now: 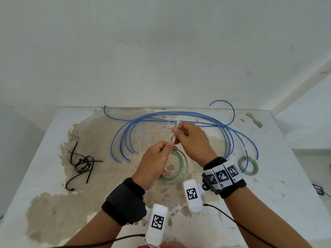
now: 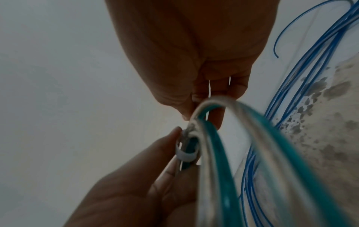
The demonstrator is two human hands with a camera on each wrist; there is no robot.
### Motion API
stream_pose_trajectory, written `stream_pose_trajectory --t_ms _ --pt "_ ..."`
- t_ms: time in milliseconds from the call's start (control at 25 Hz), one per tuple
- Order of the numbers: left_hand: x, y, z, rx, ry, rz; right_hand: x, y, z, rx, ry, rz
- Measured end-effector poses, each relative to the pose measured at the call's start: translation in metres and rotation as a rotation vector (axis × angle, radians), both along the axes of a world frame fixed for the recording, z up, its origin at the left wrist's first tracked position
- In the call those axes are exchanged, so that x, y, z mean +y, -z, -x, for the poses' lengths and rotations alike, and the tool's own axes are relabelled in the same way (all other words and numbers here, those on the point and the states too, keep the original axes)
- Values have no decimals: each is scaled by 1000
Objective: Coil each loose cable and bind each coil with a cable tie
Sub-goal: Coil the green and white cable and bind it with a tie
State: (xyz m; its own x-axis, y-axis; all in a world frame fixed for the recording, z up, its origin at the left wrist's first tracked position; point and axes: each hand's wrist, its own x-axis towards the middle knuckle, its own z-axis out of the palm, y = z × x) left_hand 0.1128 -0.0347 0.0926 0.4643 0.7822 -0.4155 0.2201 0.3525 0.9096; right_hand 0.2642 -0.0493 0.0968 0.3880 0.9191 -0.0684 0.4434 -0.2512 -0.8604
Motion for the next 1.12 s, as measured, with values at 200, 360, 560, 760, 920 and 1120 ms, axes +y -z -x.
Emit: stream_pose_trajectory --t_ms 200,360,560,760,920,1120 --pt "2 3 1 -4 30 -24 4 -12 1 64 29 -52" --pt "0 8 8 -71 -16 29 3 -25 -6 239 -65 94" --pt "11 5 13 -212 -101 106 -28 -10 4 353 -75 209" --pt "16 5 11 -197 -73 72 -32 -2 13 350 23 24" --pt "20 8 12 -147 -48 35 -34 -3 14 348 23 20" --pt "18 3 12 -184 -82 81 -32 -9 18 282 16 10"
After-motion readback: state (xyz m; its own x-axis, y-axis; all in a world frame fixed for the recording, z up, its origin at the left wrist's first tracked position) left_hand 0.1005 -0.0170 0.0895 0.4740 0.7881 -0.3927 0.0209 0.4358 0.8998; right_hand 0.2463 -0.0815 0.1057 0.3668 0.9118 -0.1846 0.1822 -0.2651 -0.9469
